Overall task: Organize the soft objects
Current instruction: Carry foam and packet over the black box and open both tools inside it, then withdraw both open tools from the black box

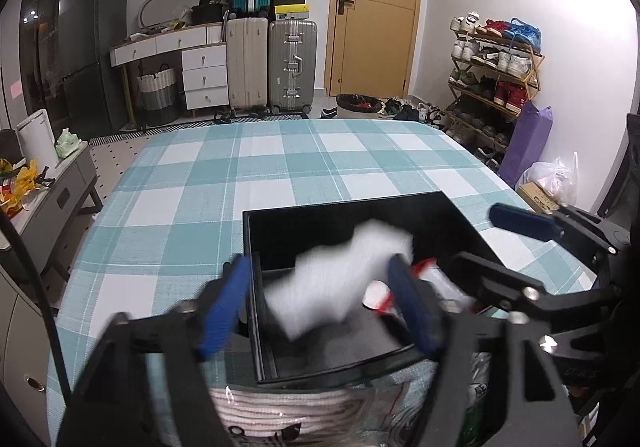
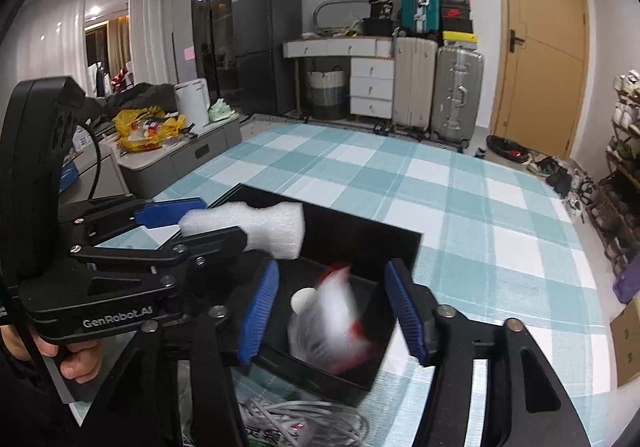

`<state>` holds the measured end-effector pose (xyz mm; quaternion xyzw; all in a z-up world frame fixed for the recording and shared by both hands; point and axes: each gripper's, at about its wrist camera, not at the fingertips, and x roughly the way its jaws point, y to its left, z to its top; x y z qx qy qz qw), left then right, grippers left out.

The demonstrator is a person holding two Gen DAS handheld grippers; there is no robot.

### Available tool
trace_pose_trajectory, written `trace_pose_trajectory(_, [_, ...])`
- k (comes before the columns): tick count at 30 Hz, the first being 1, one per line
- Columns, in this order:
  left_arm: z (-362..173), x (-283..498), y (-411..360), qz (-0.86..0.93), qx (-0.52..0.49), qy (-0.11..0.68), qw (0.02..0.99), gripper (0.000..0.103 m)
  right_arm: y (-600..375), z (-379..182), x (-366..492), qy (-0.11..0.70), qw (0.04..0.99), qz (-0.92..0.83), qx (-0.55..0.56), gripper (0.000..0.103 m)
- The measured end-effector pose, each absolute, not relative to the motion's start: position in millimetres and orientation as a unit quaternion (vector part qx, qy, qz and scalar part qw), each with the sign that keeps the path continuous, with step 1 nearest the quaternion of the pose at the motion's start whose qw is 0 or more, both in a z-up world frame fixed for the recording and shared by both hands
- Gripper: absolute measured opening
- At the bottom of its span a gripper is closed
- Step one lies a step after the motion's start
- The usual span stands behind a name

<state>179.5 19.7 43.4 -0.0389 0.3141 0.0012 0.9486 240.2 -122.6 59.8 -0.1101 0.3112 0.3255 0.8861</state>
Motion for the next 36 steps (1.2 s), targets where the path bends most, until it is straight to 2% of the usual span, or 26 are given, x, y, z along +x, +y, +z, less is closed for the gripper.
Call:
trace_pose_trajectory(1, [45.6, 177.1, 19.7, 0.001, -0.039, 0.31, 0.95, 0.083, -126.0, 61.5, 238.5, 0.31, 0.888, 0.324, -0.106, 0.076])
trace_pose_trajectory(3, [50.3, 171.1, 18.8, -0.007, -0.037, 0.302, 0.953, 0.091, -134.8, 65.7, 233.7, 0.308, 0.891, 0.319, -0.096, 0.092])
trace_pose_trajectory(6, [57.4, 158.9, 16.4, -0.011, -0.031, 0.289, 0.957, 0.103, -148.6, 72.4, 223.6, 0.303, 0.898, 0.309, -0.084, 0.102])
trace_pose_trajectory(18, [66.1, 104.8, 17.4, -0.01, -0.035, 0.28, 0.959, 0.103, -187.4, 79.0, 183.2, 0.314, 0.899, 0.303, -0.043, 0.102])
trace_pose_trajectory(36, [36.9, 70.5, 19.0, 0.016, -0.043, 0.301, 0.952, 0.103, -207.3, 66.5, 140.7, 0.318, 0.904, 0.283, -0.036, 0.102])
